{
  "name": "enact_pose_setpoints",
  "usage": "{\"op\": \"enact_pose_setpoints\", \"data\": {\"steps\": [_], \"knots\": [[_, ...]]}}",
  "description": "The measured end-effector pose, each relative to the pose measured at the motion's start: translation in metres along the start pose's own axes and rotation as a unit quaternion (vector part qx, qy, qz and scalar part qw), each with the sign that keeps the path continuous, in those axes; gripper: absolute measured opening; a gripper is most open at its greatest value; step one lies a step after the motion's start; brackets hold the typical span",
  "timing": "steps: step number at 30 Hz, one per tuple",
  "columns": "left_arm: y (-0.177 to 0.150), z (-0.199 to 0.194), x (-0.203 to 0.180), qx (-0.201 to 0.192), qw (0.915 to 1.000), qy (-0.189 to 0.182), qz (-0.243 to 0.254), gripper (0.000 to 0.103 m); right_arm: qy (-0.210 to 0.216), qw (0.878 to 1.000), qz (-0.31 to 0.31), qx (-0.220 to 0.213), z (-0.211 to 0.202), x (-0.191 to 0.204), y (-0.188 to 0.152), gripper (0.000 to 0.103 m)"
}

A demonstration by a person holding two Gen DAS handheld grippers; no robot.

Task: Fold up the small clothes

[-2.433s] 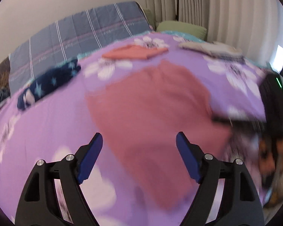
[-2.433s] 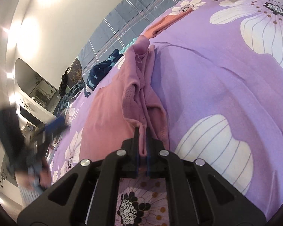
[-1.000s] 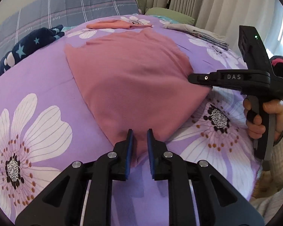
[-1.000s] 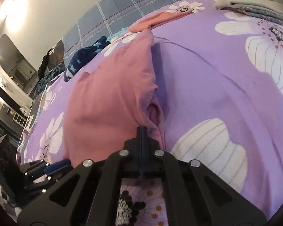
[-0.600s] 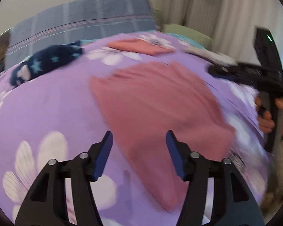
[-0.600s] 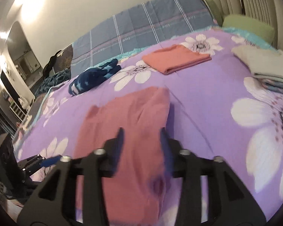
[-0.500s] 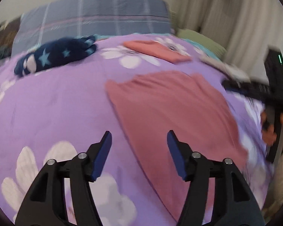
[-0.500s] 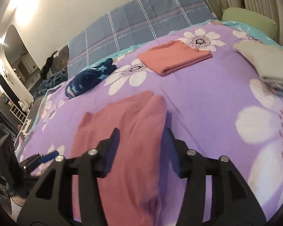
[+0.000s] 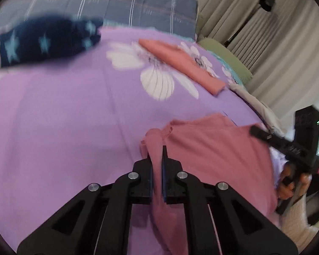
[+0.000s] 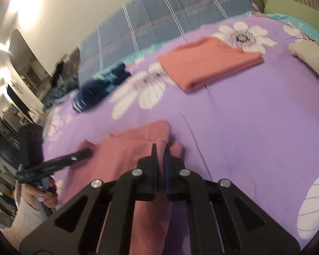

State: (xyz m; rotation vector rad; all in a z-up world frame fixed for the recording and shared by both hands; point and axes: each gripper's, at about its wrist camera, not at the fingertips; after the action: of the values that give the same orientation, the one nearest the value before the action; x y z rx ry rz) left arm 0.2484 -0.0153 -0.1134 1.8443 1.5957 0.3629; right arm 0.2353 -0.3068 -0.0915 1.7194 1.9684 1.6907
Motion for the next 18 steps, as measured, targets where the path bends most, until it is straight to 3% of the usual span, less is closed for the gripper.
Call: {"op": "enact_pose_setpoints", "data": {"steps": [3,5,7,8,9,10,12,13,16,18], "knots": [[-0.003,-0.025,-0.005,-0.053,0.998,0.015,0.03,0.006,0.025,0.998,-0.03,-0.049,-0.02,0.014,0.004,0.005],[-0.004,-0.02,-0.005,-0.058,0.9969,0.03,0.044,0.007,-0.014,0.998,-0.051,-0.028,-0.006,0.012,0.005,0.006],[-0.007,0.0,0.0,-0.047,0.9955,0.067,0.048,0.009,-0.108,0.992,-0.066,0.014,0.023,-0.002,-0.005,0.007],[-0.008,0.008,0.004,-0.029,0.9967,0.064,0.04,0.014,-0.124,0.99,-0.057,0.031,0.03,-0.009,-0.009,0.012],[-0.01,0.013,0.011,-0.009,0.9983,0.053,0.021,0.016,-0.121,0.991,-0.041,0.036,0.031,-0.013,-0.011,0.013],[-0.011,0.007,0.017,-0.012,0.9986,0.051,0.01,0.022,-0.111,0.993,-0.026,0.014,0.019,-0.013,-0.009,0.013],[-0.011,-0.015,0.017,-0.047,0.9968,0.064,0.01,0.034,-0.114,0.993,-0.028,-0.021,-0.002,-0.005,-0.005,0.025],[-0.012,-0.024,0.015,-0.056,0.996,0.067,0.015,0.038,-0.116,0.992,-0.034,-0.032,-0.012,0.002,-0.003,0.026],[-0.024,-0.059,-0.003,-0.072,0.9957,0.037,0.045,0.038,-0.084,0.994,-0.06,-0.024,-0.039,0.032,-0.011,0.025],[-0.042,-0.073,-0.026,-0.061,0.9942,0.027,0.085,0.038,-0.061,0.994,-0.09,0.001,-0.051,0.058,-0.03,0.023]]}}
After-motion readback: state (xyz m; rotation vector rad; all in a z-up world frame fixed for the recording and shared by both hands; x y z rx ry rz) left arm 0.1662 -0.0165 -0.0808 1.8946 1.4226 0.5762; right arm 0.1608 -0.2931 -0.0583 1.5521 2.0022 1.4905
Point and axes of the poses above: each gripper's, at about its wrist camera, not at the fingertips, and z roughly the way its jaws point, x to its left, y to its top, and after that the axes turned 14 degrees about y, right-handed
